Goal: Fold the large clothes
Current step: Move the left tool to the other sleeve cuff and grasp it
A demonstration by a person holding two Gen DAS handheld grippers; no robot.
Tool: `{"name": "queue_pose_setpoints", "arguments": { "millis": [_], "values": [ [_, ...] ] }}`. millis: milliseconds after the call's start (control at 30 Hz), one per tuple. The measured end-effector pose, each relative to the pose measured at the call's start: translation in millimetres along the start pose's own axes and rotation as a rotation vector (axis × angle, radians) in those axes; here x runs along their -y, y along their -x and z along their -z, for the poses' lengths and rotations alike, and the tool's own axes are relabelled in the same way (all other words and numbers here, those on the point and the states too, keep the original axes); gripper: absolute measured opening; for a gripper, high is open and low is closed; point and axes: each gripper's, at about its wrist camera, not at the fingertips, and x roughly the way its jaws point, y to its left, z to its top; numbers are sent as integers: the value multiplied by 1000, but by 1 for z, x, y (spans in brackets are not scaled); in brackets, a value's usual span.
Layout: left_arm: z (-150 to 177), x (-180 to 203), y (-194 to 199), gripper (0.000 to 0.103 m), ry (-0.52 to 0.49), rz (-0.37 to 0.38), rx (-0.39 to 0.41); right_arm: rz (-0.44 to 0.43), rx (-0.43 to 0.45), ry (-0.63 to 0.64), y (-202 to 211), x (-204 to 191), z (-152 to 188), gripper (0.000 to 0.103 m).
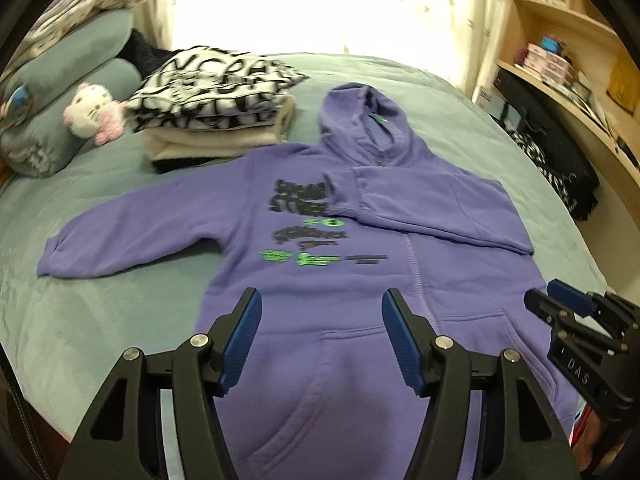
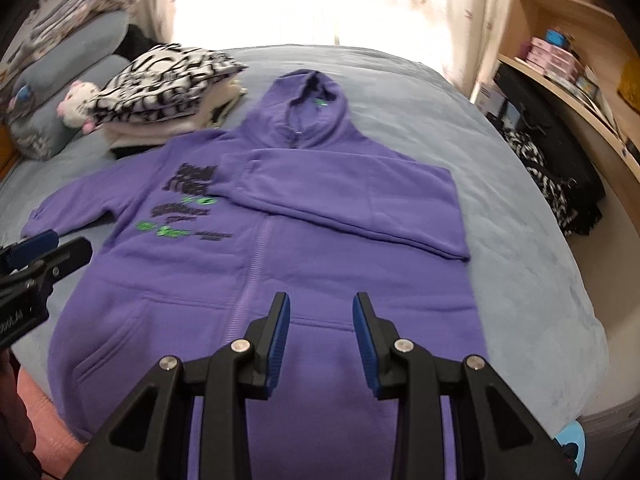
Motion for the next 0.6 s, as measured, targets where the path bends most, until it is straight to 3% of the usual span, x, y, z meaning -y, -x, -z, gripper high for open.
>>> {"name": "queue_pose_setpoints", "arguments": {
  "millis": [100,200,600],
  "values": [
    [2,-21,3,61,36,-16,-2,-9,7,45,4,-24,-2,35],
    [5,-42,4,61,69,-33,-4,-27,17,82,6,-45,-7,46],
    [16,-128,-11,61,199,-93,-30,-85,16,194,-14,-130,-29,46]
  ]
}}
